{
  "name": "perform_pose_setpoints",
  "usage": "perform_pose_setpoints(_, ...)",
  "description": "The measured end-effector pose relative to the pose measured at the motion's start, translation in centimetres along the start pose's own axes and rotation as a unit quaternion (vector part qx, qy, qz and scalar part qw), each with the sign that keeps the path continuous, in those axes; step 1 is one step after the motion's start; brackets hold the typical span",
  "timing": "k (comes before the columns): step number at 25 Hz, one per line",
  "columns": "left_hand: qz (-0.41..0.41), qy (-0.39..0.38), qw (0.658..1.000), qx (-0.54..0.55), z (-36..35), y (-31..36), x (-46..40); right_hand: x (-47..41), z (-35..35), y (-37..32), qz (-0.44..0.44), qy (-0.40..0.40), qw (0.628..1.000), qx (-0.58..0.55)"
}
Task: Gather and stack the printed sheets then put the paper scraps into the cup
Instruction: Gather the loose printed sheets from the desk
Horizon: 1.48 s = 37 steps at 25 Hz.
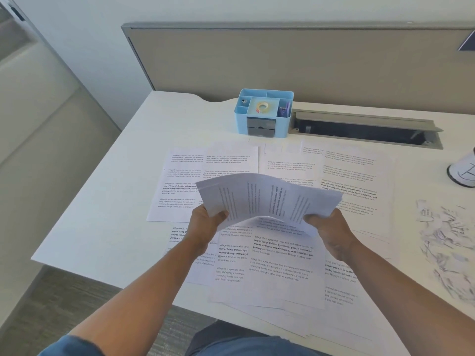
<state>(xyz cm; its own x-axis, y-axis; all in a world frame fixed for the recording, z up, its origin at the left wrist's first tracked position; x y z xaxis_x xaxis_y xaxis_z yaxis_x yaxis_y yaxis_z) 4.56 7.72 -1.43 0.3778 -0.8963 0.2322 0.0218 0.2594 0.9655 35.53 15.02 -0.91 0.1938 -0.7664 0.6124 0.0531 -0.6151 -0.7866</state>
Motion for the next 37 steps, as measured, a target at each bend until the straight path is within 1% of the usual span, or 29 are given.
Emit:
perform_pose_setpoints(5, -0.006, 0.008, 1.000, -0.026, 0.5, 0.6, 0.3, -0.1, 0.3, -0.3, -0.015, 0.010, 1.000, 0.008)
perform_pose_setpoints(9, -0.031, -0.003, 0.998, -0.055, 1.6, 2.7, -0.4, 0.3, 0.0, -1.6, 0.001, -0.002, 0.998, 0.058)
perform_pose_setpoints(11, -0.034, 0.003, 0.998, -0.048, 2.4, 3.8, -0.6, 0.6, -0.5, -2.1, 0.009, -0.007, 0.998, 0.059)
perform_pose_setpoints(14, -0.011, 0.043, 0.999, 0.004, 3.6, 3.7, -0.4, 1.1, -0.9, -2.1, 0.003, 0.007, 1.000, 0.020)
perform_pose_setpoints(17, 0.054, 0.088, 0.986, 0.128, 4.3, 1.8, 0.4, 1.4, -1.1, -1.0, -0.019, 0.020, 0.998, -0.057)
perform_pose_setpoints(19, 0.093, 0.062, 0.970, 0.216, 2.8, 0.7, 1.1, 1.6, -1.8, 0.0, -0.035, 0.015, 0.992, -0.119)
perform_pose_setpoints(21, 0.114, 0.004, 0.958, 0.261, 0.9, 0.7, 2.1, 1.9, -3.1, 0.7, -0.046, 0.015, 0.985, -0.167)
perform_pose_setpoints(23, 0.108, -0.050, 0.953, 0.279, -0.8, 1.7, 2.8, 2.5, -5.4, 1.0, -0.049, 0.010, 0.980, -0.194)
perform_pose_setpoints(24, 0.101, -0.064, 0.951, 0.285, -1.3, 2.2, 2.9, 2.8, -6.6, 1.3, -0.048, 0.010, 0.979, -0.199)
perform_pose_setpoints(27, 0.072, -0.074, 0.943, 0.316, -1.3, 3.5, 3.0, 4.3, -9.7, 2.3, -0.038, 0.017, 0.979, -0.202)
perform_pose_setpoints(29, 0.055, -0.080, 0.946, 0.310, -0.9, 4.0, 2.8, 5.5, -10.8, 2.6, -0.033, 0.016, 0.979, -0.201)
perform_pose_setpoints(32, 0.057, -0.083, 0.955, 0.279, -0.6, 4.1, 2.4, 6.9, -10.7, 2.9, -0.023, 0.012, 0.984, -0.179)
perform_pose_setpoints(34, 0.049, -0.100, 0.960, 0.256, -0.8, 4.5, 1.9, 7.5, -8.9, 2.6, -0.016, 0.027, 0.986, -0.166)
perform_pose_setpoints(37, 0.030, -0.120, 0.971, 0.204, -1.1, 5.2, 0.9, 8.0, -4.7, 1.6, -0.017, 0.061, 0.980, -0.187)
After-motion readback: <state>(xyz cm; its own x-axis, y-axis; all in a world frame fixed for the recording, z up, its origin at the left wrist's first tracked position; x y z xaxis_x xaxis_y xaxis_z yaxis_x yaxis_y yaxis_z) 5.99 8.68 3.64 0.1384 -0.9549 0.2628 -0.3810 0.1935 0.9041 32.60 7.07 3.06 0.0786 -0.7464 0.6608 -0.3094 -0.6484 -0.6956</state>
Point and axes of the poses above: each hand's wrist, its own x-axis away from the middle knuckle, its own z-axis out of the back of the hand, y = z × x, the point moved 9 cm from there along -x, towards the middle knuckle, and after that the axes turned 12 degrees about -z, right-handed, at the moved point
